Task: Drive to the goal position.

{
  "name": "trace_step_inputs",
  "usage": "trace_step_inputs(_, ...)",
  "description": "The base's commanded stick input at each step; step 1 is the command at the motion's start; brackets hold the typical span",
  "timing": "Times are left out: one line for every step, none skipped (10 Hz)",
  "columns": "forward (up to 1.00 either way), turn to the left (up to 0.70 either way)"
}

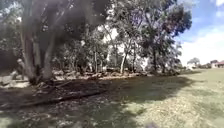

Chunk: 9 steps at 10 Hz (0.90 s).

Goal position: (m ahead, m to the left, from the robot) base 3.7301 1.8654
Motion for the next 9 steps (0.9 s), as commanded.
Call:
trace_step_inputs(0.0, 0.5)
trace_step_inputs(0.0, 0.5)
trace_step_inputs(0.0, 0.5)
trace_step_inputs(0.0, 0.5)
trace_step_inputs(0.0, 0.5)
trace_step_inputs(0.0, 0.5)
trace_step_inputs(0.0, 0.5)
trace_step_inputs(0.0, 0.5)
trace_step_inputs(0.0, 0.5)
